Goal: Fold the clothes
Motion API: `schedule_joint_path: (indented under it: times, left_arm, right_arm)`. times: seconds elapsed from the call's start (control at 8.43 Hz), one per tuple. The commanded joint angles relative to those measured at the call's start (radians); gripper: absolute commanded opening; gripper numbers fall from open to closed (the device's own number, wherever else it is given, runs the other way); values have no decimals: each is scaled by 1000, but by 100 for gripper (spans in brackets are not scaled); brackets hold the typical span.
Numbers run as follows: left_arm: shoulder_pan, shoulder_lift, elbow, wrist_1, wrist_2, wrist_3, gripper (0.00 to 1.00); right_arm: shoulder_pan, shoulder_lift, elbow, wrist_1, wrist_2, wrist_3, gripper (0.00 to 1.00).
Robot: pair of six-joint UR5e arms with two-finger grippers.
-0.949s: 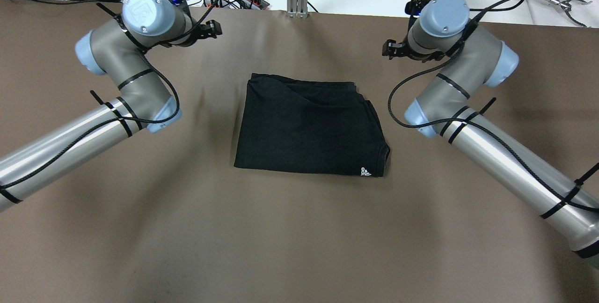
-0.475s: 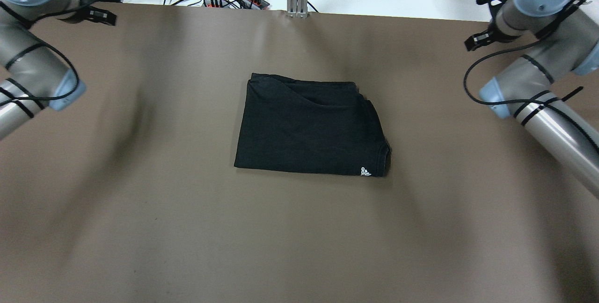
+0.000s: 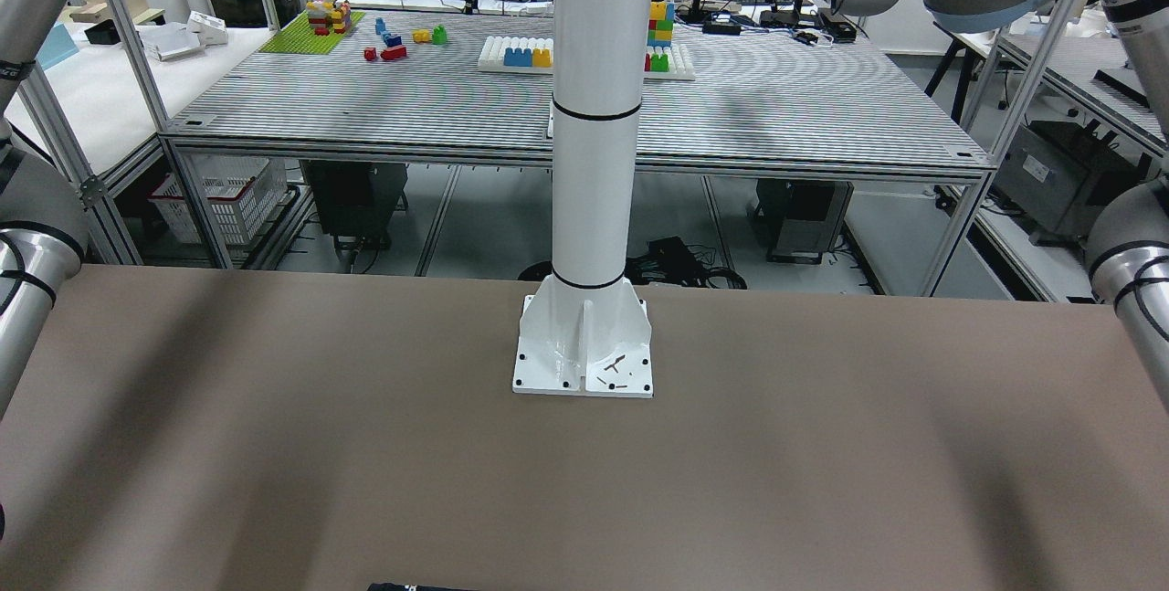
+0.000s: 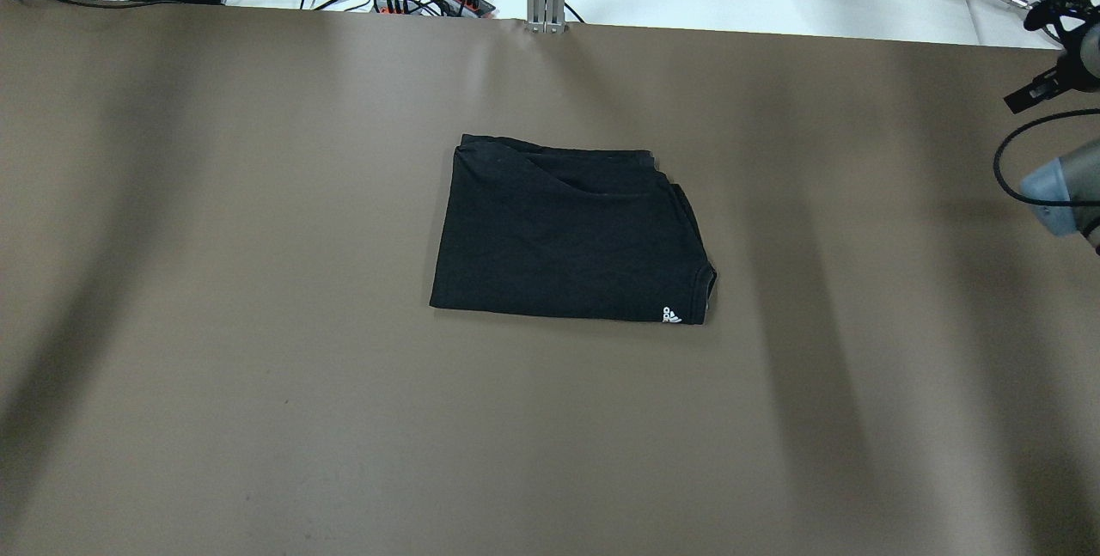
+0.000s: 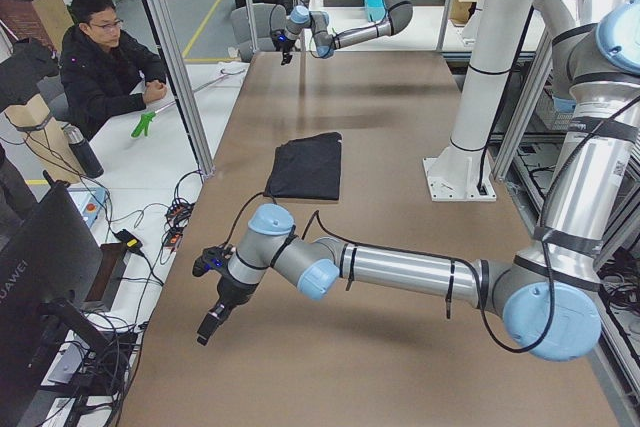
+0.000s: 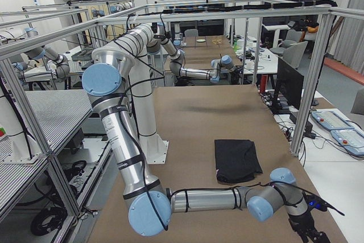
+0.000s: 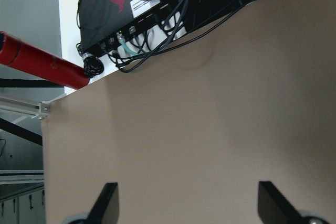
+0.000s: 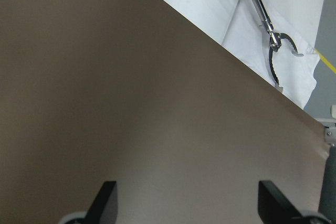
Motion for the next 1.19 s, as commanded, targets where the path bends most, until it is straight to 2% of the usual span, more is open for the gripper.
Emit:
schedule_joint_path:
  times: [0.0,0.24,0.47,0.71,0.83,1.07]
  left_arm:
    - [-120,156,-93,1,-12,200,94]
    - [-125,219,-127,1,2,200,94]
    - [-122,266,-132,-4,98,199,94]
    - [-168,277,-197,1,94,203,94]
    - [-178,320,-248,-1,90,208,94]
    - [-203,342,-262,-5,87,215,94]
  right_arm:
    - [94,-139,55,81,8,-132,94]
    - [133,-175,85,69,14,-146,94]
    - [166,-206,88,52,16,-151,94]
    - [180,-259,147,49,14,-149,94]
    - [180,-278,168,46,14,-149,94]
    - [196,-301,171,55,14,-149,94]
